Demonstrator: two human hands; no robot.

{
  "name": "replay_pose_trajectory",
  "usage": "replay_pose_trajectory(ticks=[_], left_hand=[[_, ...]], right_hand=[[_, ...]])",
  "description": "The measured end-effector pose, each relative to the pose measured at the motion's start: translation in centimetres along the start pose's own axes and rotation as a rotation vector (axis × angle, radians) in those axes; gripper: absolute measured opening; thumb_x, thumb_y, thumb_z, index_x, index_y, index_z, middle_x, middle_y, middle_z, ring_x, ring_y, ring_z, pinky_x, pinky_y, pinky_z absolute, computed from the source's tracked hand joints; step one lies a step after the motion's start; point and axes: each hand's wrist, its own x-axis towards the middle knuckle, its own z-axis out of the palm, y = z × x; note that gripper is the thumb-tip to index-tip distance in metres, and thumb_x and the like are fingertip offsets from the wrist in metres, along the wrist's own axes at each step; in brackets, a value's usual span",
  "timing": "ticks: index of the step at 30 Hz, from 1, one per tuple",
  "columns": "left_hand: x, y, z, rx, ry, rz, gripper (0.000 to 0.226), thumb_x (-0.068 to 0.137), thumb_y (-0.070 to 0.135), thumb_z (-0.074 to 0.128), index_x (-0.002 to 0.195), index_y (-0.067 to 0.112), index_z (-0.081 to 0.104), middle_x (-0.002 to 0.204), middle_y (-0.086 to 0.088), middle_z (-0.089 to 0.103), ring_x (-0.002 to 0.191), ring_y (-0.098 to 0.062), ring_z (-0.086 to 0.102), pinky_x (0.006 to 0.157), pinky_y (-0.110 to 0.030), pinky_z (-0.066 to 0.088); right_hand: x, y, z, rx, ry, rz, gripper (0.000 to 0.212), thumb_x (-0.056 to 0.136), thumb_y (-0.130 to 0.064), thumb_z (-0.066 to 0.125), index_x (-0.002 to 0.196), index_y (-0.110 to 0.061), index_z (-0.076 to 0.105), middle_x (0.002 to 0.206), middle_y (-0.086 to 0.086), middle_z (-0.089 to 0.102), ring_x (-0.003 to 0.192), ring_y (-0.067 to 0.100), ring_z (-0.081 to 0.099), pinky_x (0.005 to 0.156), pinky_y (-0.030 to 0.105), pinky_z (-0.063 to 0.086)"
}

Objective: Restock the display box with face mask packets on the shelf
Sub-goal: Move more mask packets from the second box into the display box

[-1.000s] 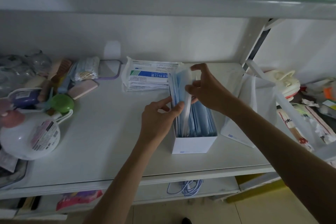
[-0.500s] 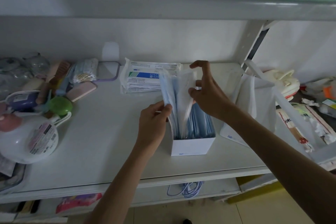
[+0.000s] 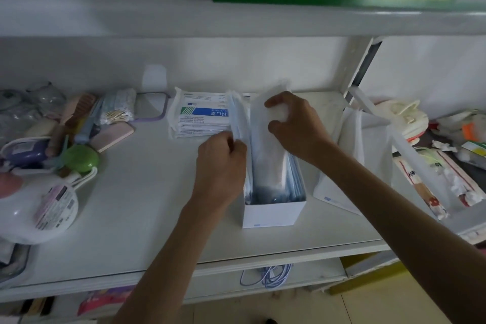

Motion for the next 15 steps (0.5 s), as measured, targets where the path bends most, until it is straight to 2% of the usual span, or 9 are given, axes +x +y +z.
replay_pose_trajectory(ticks=[2,5,7,8,10,12,14,15], left_hand=[[1.3,0.7,-0.5,0.027,-0.077,-0.057,0.025,0.090,0.009,0.052,0.067,0.002,0.059,0.063,-0.004,0.059,0.056,-0.014,0.054,0.043,-0.010,0.038],[3.0,1.2,-1.0,0.108,-0.228,-0.133,0.022,0.085,0.009,0.055,0.076,-0.008,0.066,0.066,-0.015,0.065,0.061,-0.024,0.061,0.056,-0.025,0.047],[3.0,1.0,-0.8,0.124,-0.277,-0.123,0.020,0.082,0.008,0.058,0.076,-0.007,0.069,0.070,-0.021,0.068,0.068,-0.033,0.067,0.066,-0.037,0.056],[2.7,0.9,-0.6,0.115,-0.282,-0.092,0.019,0.082,0.008,0.059,0.075,-0.007,0.069,0.070,-0.022,0.068,0.069,-0.034,0.067,0.067,-0.042,0.058],[2.0,0.6,-0.1,0.086,-0.285,-0.046,0.019,0.084,0.009,0.059,0.071,-0.003,0.068,0.066,-0.019,0.067,0.061,-0.030,0.066,0.065,-0.042,0.058],[1.4,0.0,0.2,0.047,-0.281,-0.049,0.023,0.087,0.011,0.060,0.067,0.000,0.065,0.059,-0.015,0.062,0.052,-0.024,0.058,0.064,-0.038,0.055],[0.9,-0.5,0.5,0.000,-0.250,-0.078,0.023,0.087,0.012,0.060,0.069,-0.002,0.064,0.058,-0.018,0.060,0.050,-0.022,0.054,0.063,-0.039,0.054],[0.7,-0.7,0.5,-0.032,-0.229,-0.099,0.023,0.086,0.011,0.060,0.069,-0.003,0.063,0.058,-0.018,0.059,0.050,-0.022,0.053,0.062,-0.039,0.054]], right_hand=[[0.5,-0.3,-0.4,-0.077,-0.075,0.011,0.030,0.079,-0.008,0.060,0.104,-0.022,0.067,0.084,-0.001,0.058,0.060,0.004,0.051,0.045,0.009,0.035],[1.0,-0.6,-0.6,-0.152,-0.200,0.033,0.016,0.083,-0.012,0.060,0.088,-0.011,0.076,0.068,0.000,0.060,0.046,0.003,0.051,0.050,0.018,0.040],[0.8,-0.7,-0.5,-0.137,-0.263,0.073,0.021,0.085,-0.019,0.061,0.080,-0.001,0.070,0.055,0.000,0.057,0.037,0.007,0.050,0.055,0.023,0.044],[0.6,-0.7,-0.5,-0.113,-0.286,0.093,0.027,0.087,-0.024,0.061,0.069,-0.004,0.063,0.045,-0.004,0.054,0.035,0.008,0.049,0.054,0.024,0.043],[0.3,-0.5,-0.3,-0.126,-0.306,0.080,0.044,0.090,-0.033,0.063,0.054,-0.013,0.048,0.029,-0.008,0.045,0.028,0.005,0.044,0.050,0.023,0.039],[0.3,-0.2,-0.3,-0.114,-0.312,0.090,0.043,0.088,-0.033,0.066,0.059,-0.002,0.059,0.034,-0.003,0.049,0.029,0.007,0.041,0.053,0.025,0.040],[0.4,0.2,-0.6,-0.058,-0.327,0.157,0.027,0.088,-0.020,0.064,0.080,0.006,0.070,0.058,0.019,0.061,0.038,0.018,0.049,0.049,0.025,0.044],[0.5,0.4,-0.7,-0.044,-0.330,0.190,0.021,0.089,-0.013,0.061,0.087,0.006,0.070,0.065,0.021,0.062,0.040,0.019,0.052,0.043,0.023,0.045]])
